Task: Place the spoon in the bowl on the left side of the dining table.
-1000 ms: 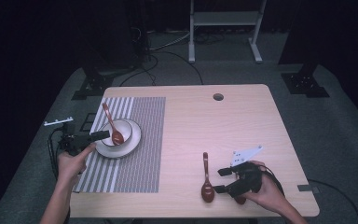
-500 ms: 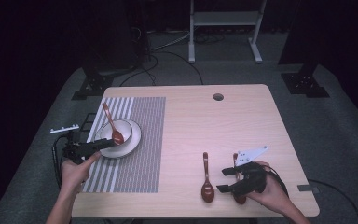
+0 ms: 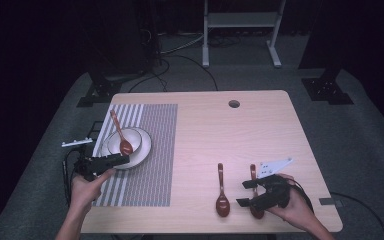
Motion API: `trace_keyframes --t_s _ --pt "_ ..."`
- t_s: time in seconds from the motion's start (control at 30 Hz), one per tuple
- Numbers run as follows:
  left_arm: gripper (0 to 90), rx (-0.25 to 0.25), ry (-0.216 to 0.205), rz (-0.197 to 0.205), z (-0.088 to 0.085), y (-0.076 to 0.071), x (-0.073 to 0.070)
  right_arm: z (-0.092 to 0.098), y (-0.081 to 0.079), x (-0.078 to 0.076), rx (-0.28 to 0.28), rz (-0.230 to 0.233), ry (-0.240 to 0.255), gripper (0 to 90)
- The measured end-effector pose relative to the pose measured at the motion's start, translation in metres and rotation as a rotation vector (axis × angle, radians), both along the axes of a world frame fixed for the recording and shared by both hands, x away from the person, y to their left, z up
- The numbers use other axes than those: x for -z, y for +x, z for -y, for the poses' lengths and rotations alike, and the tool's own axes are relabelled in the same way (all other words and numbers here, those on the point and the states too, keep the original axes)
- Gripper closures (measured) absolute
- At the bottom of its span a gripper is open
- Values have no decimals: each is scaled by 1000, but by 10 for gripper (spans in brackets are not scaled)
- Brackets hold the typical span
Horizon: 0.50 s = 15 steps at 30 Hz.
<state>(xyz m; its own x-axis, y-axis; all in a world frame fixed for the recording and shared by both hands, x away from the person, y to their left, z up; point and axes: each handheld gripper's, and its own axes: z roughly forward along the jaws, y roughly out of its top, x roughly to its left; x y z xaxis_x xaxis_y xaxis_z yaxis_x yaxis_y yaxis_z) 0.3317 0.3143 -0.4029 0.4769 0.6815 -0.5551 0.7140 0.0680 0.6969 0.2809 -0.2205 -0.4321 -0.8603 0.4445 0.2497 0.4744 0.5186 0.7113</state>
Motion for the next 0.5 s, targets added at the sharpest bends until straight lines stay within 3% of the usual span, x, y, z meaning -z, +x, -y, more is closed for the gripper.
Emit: trace_keyframes --t_s 0.5 --pt "288 44 14 -2 16 -8 1 11 -2 3 24 -3 -1 289"
